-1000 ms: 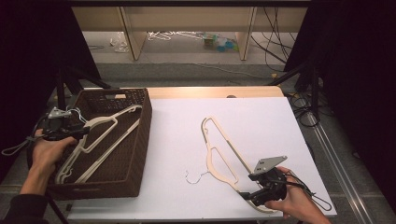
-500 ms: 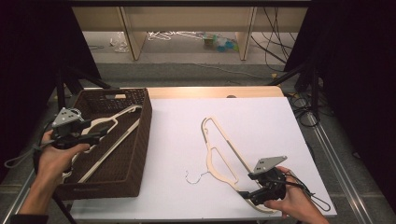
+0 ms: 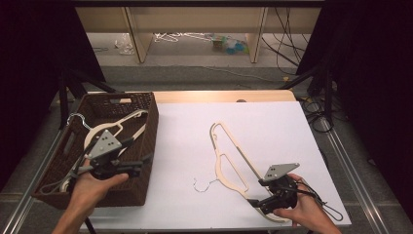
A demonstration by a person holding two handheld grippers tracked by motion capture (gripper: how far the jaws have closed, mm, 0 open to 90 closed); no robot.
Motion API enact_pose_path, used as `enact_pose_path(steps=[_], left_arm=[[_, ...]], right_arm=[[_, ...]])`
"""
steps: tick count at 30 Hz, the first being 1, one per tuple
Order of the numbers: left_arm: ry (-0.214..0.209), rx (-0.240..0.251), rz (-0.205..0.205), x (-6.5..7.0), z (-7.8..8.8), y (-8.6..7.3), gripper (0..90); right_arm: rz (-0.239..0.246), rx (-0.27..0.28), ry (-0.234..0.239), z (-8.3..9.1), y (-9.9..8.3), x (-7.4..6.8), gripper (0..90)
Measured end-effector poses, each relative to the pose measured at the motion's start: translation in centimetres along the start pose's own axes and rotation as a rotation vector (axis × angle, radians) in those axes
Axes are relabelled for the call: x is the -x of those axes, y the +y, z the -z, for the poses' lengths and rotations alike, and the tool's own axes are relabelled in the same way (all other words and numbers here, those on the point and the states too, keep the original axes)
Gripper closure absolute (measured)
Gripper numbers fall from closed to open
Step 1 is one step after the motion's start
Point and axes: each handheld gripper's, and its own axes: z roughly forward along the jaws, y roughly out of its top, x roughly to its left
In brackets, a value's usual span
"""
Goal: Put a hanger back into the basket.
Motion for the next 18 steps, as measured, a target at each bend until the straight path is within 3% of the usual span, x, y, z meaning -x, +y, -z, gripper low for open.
enact_pose_path(steps=[1, 5, 7, 10, 13, 18], left_arm=[[0.0, 0.0, 0.0, 0.0, 0.0, 0.0, 18.2], [-0.056, 0.045, -0.008, 2.1, -0.7, -0.8, 16.7], [-0.056, 0.057, -0.02, 2.9, -1.0, -1.3, 16.0], [-0.068, 0.064, -0.005, 3.7, -1.3, -2.1, 16.0], [-0.081, 0.064, -0.027, 4.4, -1.6, -3.4, 16.0], [-0.084, 0.06, -0.061, 5.4, -1.8, -4.8, 16.0]], right_arm=[[-0.004, 0.01, -0.004, -0.2, 0.0, 0.0, 22.5], [-0.012, 0.015, -0.003, -0.4, -0.1, 0.0, 22.1], [-0.014, 0.026, -0.006, -0.4, -0.1, 0.1, 21.6], [-0.035, 0.009, -0.001, -0.3, -0.1, -0.1, 21.2], [-0.014, 0.035, -0.016, -0.6, -0.1, 0.0, 21.0], [0.003, 0.028, -0.013, -0.9, -0.2, 0.0, 21.1]])
